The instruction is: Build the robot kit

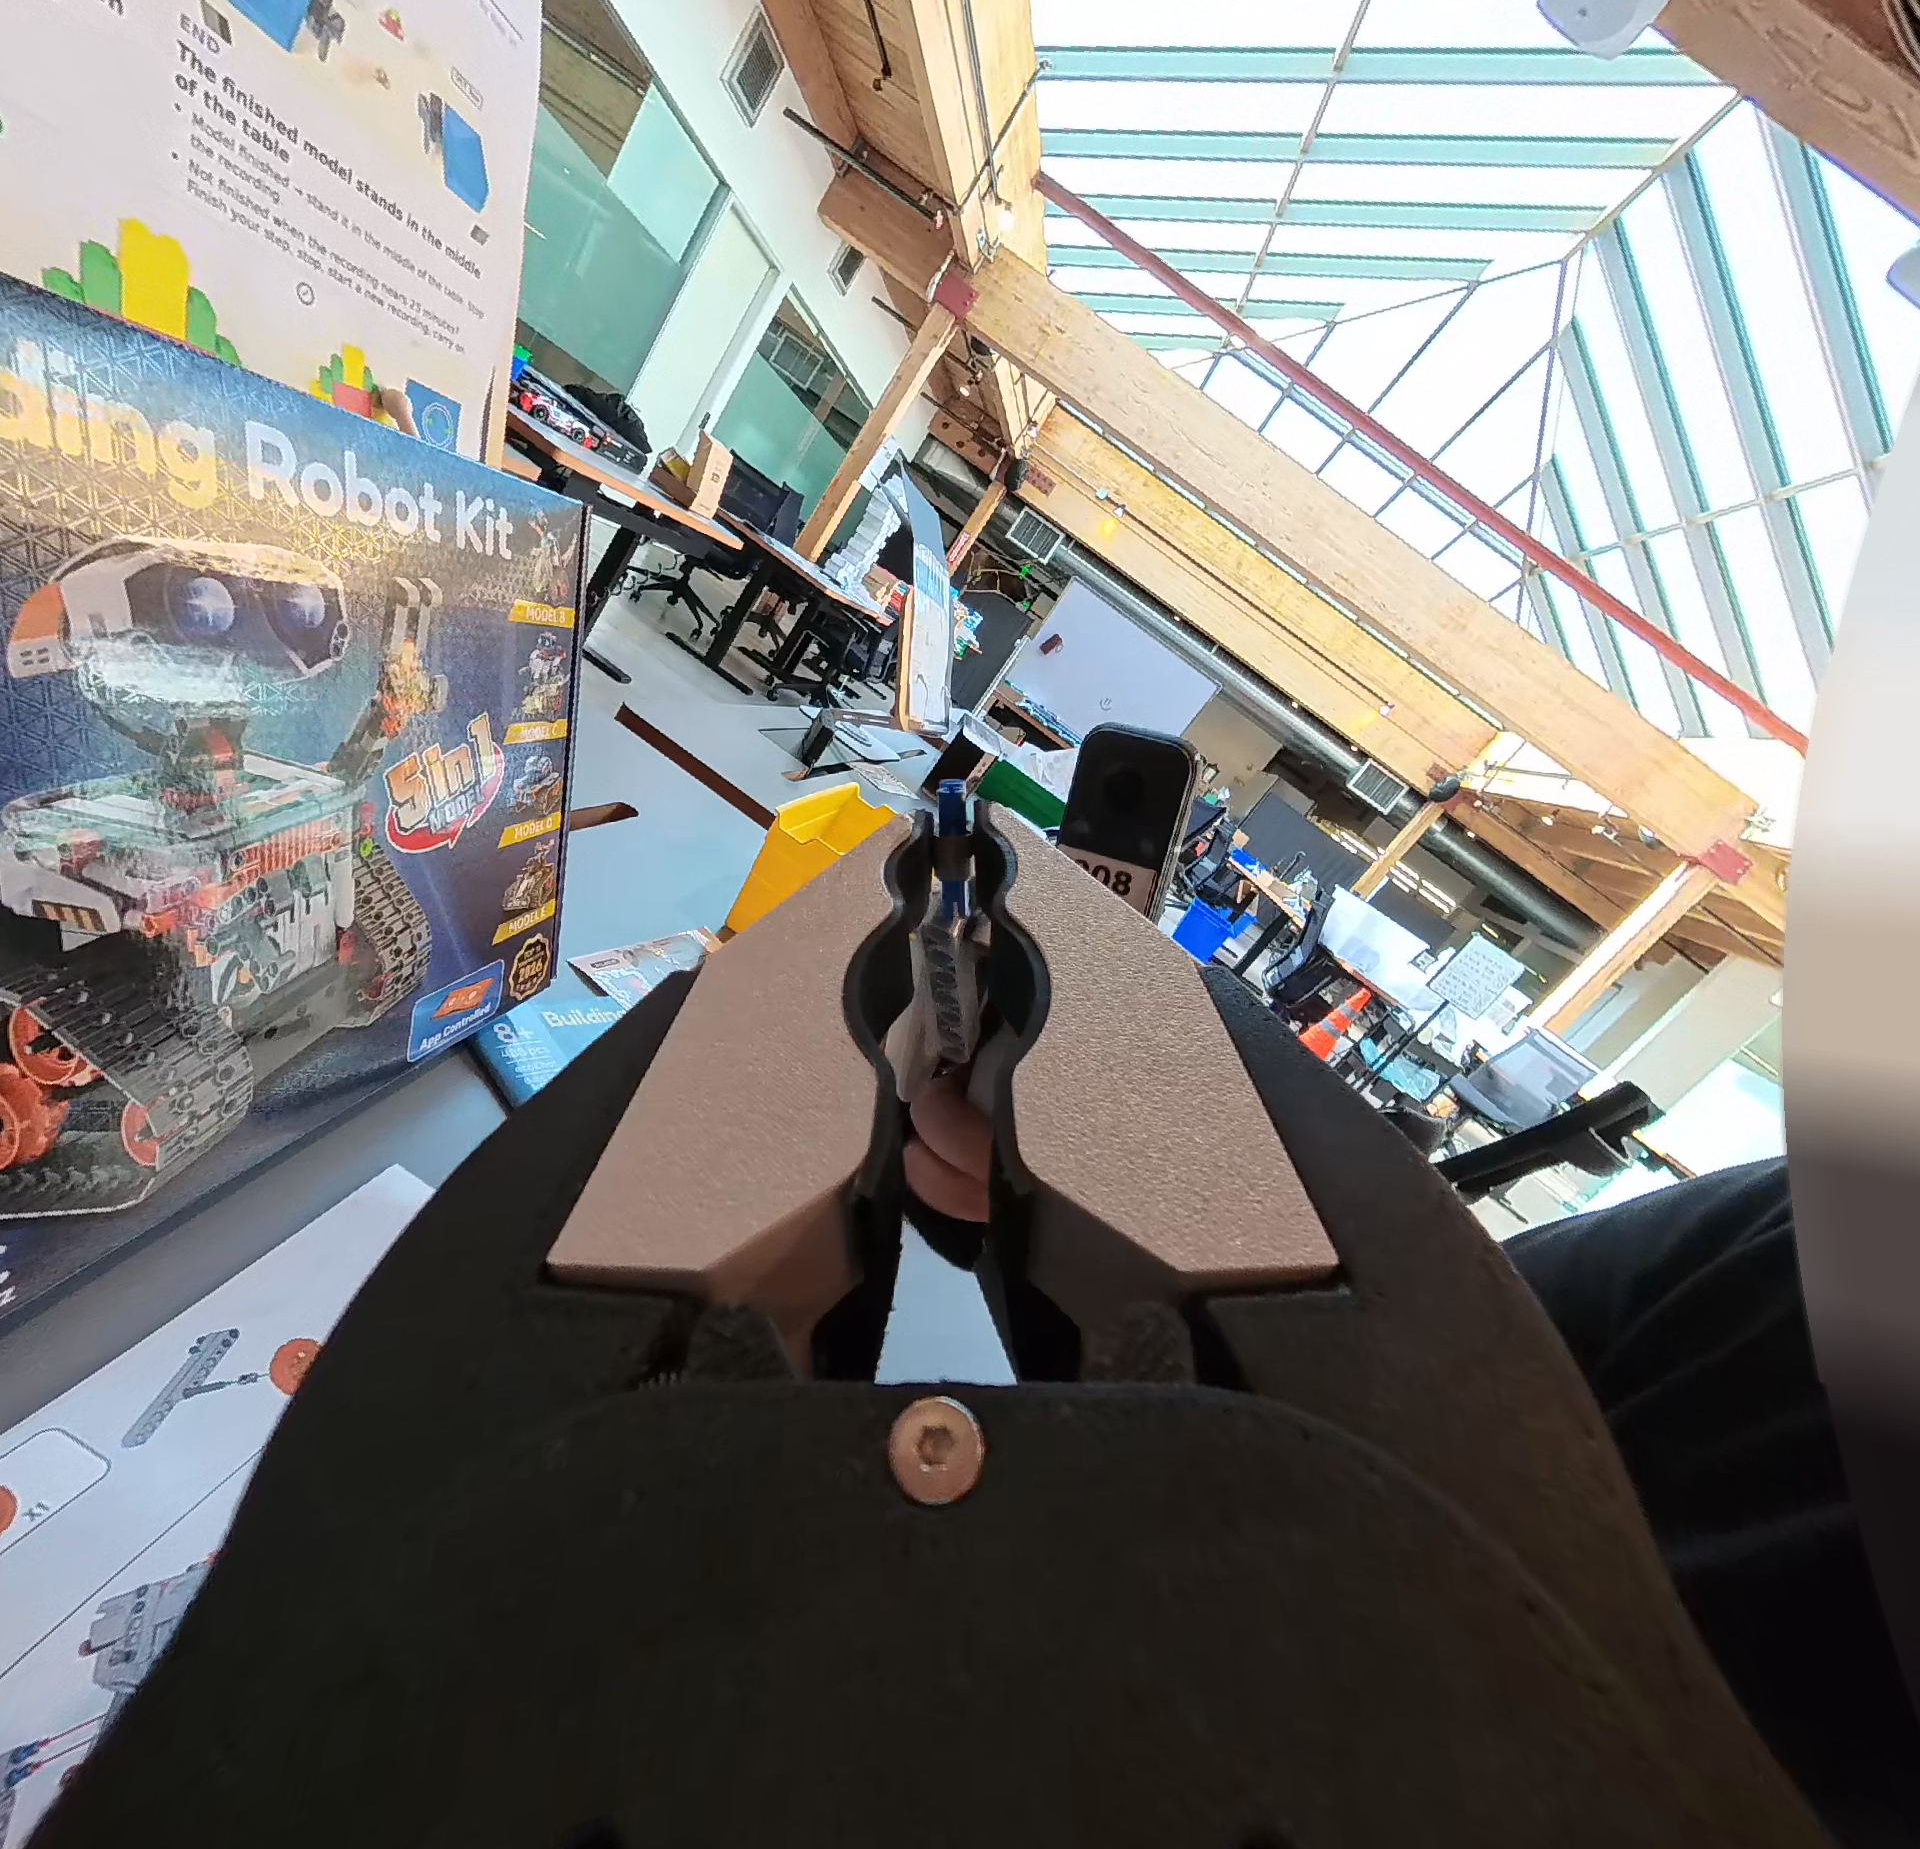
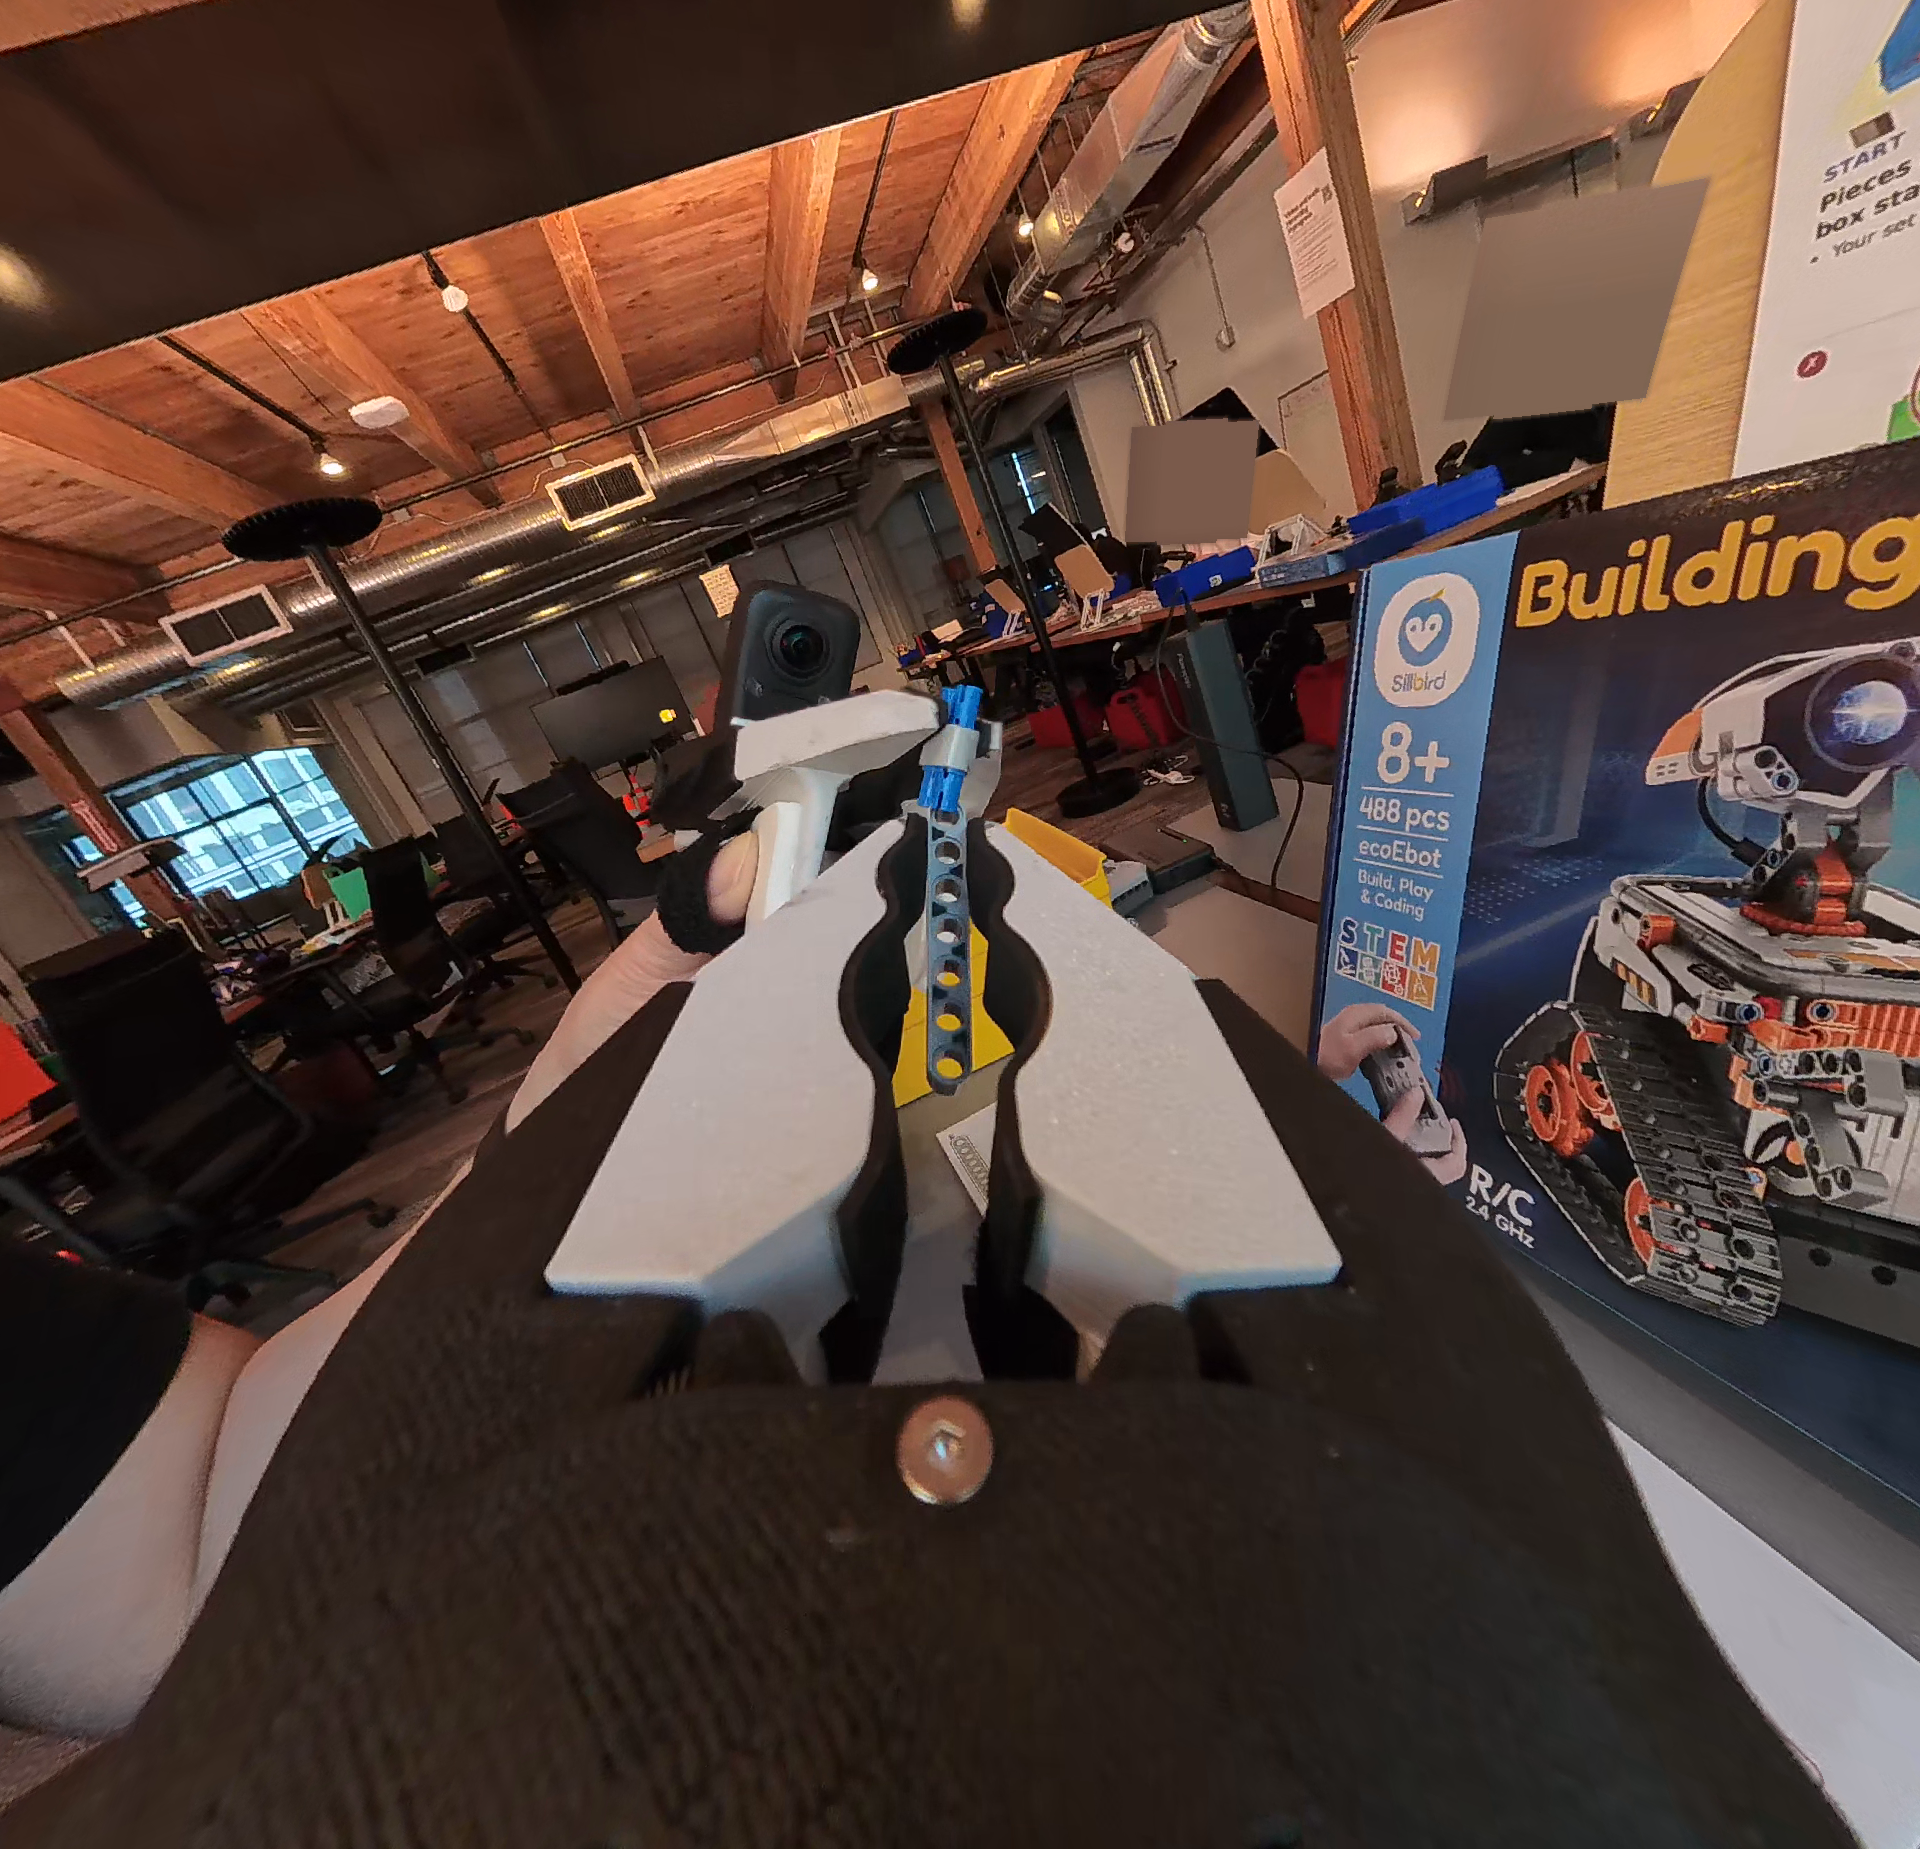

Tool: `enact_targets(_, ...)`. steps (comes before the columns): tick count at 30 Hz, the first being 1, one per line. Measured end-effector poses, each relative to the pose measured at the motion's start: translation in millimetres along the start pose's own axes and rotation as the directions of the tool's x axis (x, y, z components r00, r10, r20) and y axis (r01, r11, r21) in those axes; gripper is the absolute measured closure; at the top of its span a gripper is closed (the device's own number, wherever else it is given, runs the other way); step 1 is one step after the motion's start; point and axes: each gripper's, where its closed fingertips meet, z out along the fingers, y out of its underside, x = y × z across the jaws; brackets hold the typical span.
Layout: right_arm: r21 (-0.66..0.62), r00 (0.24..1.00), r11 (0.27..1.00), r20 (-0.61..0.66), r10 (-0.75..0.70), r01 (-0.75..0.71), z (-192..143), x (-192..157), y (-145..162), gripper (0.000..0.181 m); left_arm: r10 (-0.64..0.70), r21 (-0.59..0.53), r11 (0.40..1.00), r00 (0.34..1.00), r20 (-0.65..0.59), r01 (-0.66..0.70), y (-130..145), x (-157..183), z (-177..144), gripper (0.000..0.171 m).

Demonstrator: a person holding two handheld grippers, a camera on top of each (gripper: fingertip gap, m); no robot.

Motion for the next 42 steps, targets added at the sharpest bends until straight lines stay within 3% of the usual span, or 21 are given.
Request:
enact_targets(12,0.006,1.000,1.000,0.004,0.024,-0.024,-11,8,-14,0.176,0.018,-0.030,0.999,1.000,0.005,-0.018,1,-1,-4,0.167)
enact_targets(20,0.085,0.989,0.988,0.085,0.124,-0.131,-14,-5,-31,0.177,-0.153,0.094,0.981,0.972,-0.178,0.171,-16,16,-6,0.166)
enact_targets(22,0.051,0.987,0.989,0.088,0.131,-0.136,-12,-5,-27,0.177,-0.144,0.108,0.981,0.975,-0.167,0.164,-18,15,-7,0.166)
enact_targets(24,-0.097,0.988,0.987,0.075,0.135,-0.127,-7,-2,-6,0.177,-0.099,0.099,0.989,0.989,-0.108,0.110,-17,11,-7,0.167)
enact_targets(25,-0.243,0.988,0.964,0.072,0.133,-0.112,-5,1,17,0.177,-0.071,0.104,0.992,0.995,-0.065,0.078,-19,7,-10,0.167)
enact_targets(27,-0.539,0.997,0.842,0.043,0.066,-0.033,-12,13,74,0.176,0.000,0.117,0.993,0.999,0.035,-0.004,-26,0,-18,0.166)
enact_targets(29,-0.755,0.999,0.654,0.033,-0.039,0.051,-29,28,129,0.176,0.081,0.115,0.989,0.989,0.121,-0.095,-36,0,-30,0.166)
enact_targets(31,-0.875,0.995,0.476,0.067,-0.069,0.092,-43,29,172,0.176,0.153,0.097,0.980,0.966,0.210,-0.176,-45,-1,-43,0.166)
enact_targets(33,-0.932,0.987,0.331,0.118,-0.111,0.148,-53,28,200,0.176,0.203,0.082,0.969,0.936,0.288,-0.235,-54,-2,-58,0.166)
enact_targets(35,-0.954,0.978,0.235,0.160,-0.131,0.188,-58,23,215,0.176,0.229,0.066,0.962,0.915,0.333,-0.264,-60,-1,-69,0.166)
enact_targets(39,-0.970,0.964,0.094,0.204,-0.169,0.222,-72,20,228,0.176,0.241,0.092,0.952,0.903,0.356,-0.291,-71,8,-82,0.166)
enact_targets(42,-0.971,0.960,0.058,0.219,-0.176,0.232,-75,16,230,0.176,0.244,0.101,0.949,0.900,0.361,-0.298,-74,11,-87,0.167)
